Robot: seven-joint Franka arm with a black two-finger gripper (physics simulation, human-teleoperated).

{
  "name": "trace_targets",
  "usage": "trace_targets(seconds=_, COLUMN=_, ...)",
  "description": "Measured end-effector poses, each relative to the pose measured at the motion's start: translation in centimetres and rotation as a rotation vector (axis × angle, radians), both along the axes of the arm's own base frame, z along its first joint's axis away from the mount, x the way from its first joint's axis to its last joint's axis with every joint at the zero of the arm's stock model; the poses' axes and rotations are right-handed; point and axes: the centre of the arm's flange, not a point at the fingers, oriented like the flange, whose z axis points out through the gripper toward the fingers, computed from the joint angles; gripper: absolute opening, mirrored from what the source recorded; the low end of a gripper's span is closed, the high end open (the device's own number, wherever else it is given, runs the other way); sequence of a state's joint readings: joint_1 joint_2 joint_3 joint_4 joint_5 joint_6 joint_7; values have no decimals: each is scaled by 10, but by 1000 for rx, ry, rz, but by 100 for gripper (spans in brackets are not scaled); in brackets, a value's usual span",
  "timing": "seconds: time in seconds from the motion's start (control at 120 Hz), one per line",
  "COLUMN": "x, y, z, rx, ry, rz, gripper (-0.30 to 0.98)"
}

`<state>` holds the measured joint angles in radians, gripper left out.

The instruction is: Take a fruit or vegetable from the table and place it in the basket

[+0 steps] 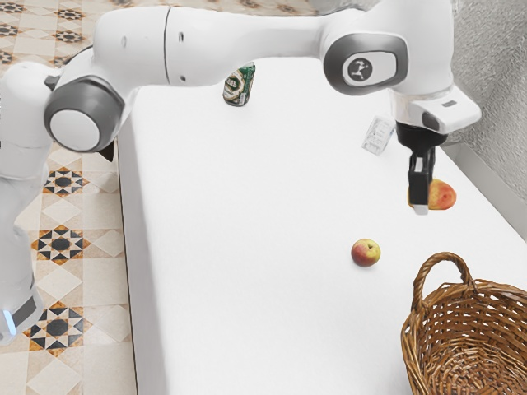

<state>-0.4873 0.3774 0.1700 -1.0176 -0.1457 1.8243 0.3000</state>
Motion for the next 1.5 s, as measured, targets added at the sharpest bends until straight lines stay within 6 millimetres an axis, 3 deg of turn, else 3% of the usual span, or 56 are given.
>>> trace_targets(seconds=0.208, x=52, y=-59, z=-31, rx=-51, ry=-189, rz=-21, gripper=36)
trace_targets(seconds=0.317, x=58, y=-103, z=-56, rx=-97, ry=-226, rz=-72, gripper=35)
trace_targets(seconds=0.433, x=57, y=-133, z=-79, rx=-126, ry=-230, rz=-104, gripper=37)
trace_targets(seconds=0.617, x=55, y=-144, z=-81, rx=-148, ry=-248, rz=-111, gripper=36)
trace_targets(seconds=0.733, x=50, y=-153, z=-79, rx=-162, ry=-260, rz=-125, gripper=54)
trace_targets(seconds=0.883, x=44, y=-153, z=-67, rx=-167, ry=-271, rz=-128, gripper=64)
trace_targets(seconds=0.95, x=46, y=-117, z=-52, rx=-148, ry=-248, rz=-84, gripper=65)
trace_targets(seconds=1.083, x=55, y=48, z=-33, rx=-49, ry=-163, rz=137, gripper=67)
trace_targets(seconds=1.192, x=21, y=175, z=-7, rx=37, ry=-83, rz=314, gripper=68)
trace_targets(seconds=1.258, x=-9, y=235, z=4, rx=60, ry=-22, rz=402, gripper=68)
trace_targets(seconds=1.325, x=-26, y=268, z=6, rx=81, ry=34, rz=456, gripper=69)
trace_targets(seconds=1.5, x=-45, y=307, z=-12, rx=104, ry=166, rz=538, gripper=69)
